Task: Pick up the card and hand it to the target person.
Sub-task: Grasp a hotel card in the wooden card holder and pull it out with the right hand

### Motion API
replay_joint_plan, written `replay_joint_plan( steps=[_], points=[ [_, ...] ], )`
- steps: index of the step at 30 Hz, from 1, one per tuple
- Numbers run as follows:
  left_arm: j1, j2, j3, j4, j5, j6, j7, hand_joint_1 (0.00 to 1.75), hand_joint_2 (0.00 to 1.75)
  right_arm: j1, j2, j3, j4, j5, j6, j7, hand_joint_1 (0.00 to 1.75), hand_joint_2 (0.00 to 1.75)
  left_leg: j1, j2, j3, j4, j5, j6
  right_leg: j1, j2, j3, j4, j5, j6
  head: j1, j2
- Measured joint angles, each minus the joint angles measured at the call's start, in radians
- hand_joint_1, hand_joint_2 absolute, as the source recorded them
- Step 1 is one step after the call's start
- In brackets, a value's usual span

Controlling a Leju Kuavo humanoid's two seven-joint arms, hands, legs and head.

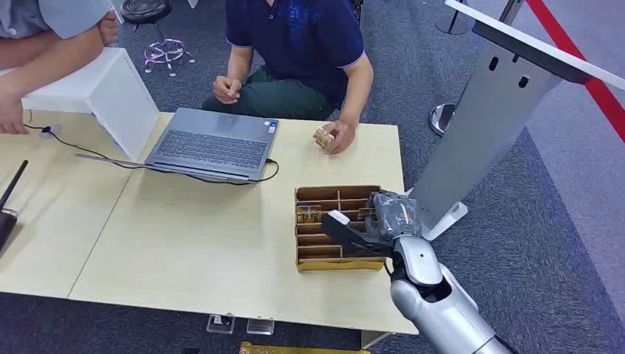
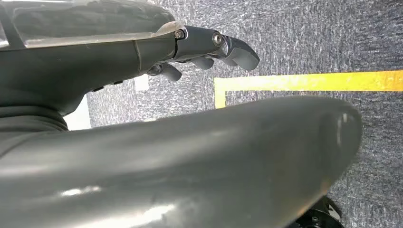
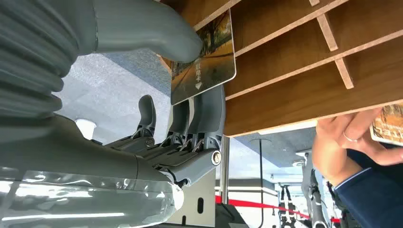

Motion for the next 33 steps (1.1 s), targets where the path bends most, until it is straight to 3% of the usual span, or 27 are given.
replay_joint_plan(
  steps=[3, 7, 33],
  points=[
    [0.0, 0.0, -0.001, 0.0, 0.0, 0.0, 0.0, 0.0, 0.0, 0.001, -0.001, 0.0, -0.004, 0.0, 0.001, 0.002, 1.19, 1.75, 0.0, 0.0, 0.0, 0.0, 0.0, 0.0, 0.0, 0.0, 0.0, 0.0, 0.0, 0.0, 0.0, 0.0],
    [0.0, 0.0, -0.004, 0.001, 0.001, -0.001, 0.0, 0.0, 0.0, 0.002, -0.001, 0.0, -0.012, -0.001, 0.008, 0.006, 1.73, 1.75, 0.0, 0.0, 0.0, 0.0, 0.0, 0.0, 0.0, 0.0, 0.0, 0.0, 0.0, 0.0, 0.0, 0.0],
    [-0.001, 0.0, -0.01, 0.004, 0.026, 0.015, 0.003, 0.0, 0.0, -0.017, -0.009, 0.0, -0.098, -0.013, 0.021, 0.009, 1.75, 1.75, 0.0, 0.0, 0.0, 0.0, 0.0, 0.0, 0.0, 0.0, 0.0, 0.0, 0.0, 0.0, 0.0, 0.0]
  ],
)
